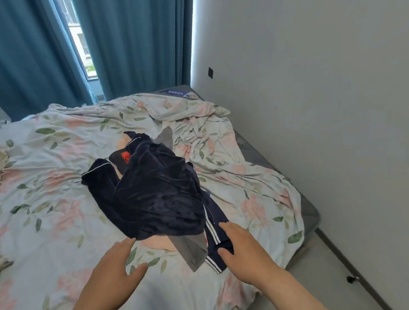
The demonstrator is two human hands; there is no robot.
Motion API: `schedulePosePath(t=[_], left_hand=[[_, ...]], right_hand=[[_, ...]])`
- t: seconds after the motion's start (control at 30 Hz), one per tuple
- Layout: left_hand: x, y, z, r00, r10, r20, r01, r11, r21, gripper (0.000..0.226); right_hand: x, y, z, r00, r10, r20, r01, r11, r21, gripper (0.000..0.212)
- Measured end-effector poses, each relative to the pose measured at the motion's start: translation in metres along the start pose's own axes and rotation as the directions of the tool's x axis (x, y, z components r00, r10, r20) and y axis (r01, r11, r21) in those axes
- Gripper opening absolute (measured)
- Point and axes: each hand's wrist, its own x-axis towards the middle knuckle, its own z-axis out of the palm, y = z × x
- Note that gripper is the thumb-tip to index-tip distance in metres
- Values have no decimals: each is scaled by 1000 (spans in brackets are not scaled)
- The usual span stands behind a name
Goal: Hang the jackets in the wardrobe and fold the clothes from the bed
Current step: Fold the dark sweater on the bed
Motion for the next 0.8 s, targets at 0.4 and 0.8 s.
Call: schedulePosePath(t=[0.4, 0.8], left_hand=[[162, -16, 121, 951, -306, 45, 308, 923, -232, 65], [266, -90, 241, 830, -439, 345, 520, 385, -762, 55]], right_hand=[[218, 103, 74, 972, 21, 234, -56, 988, 143, 68], [344, 164, 203, 955, 57, 293, -113, 977, 179, 29]])
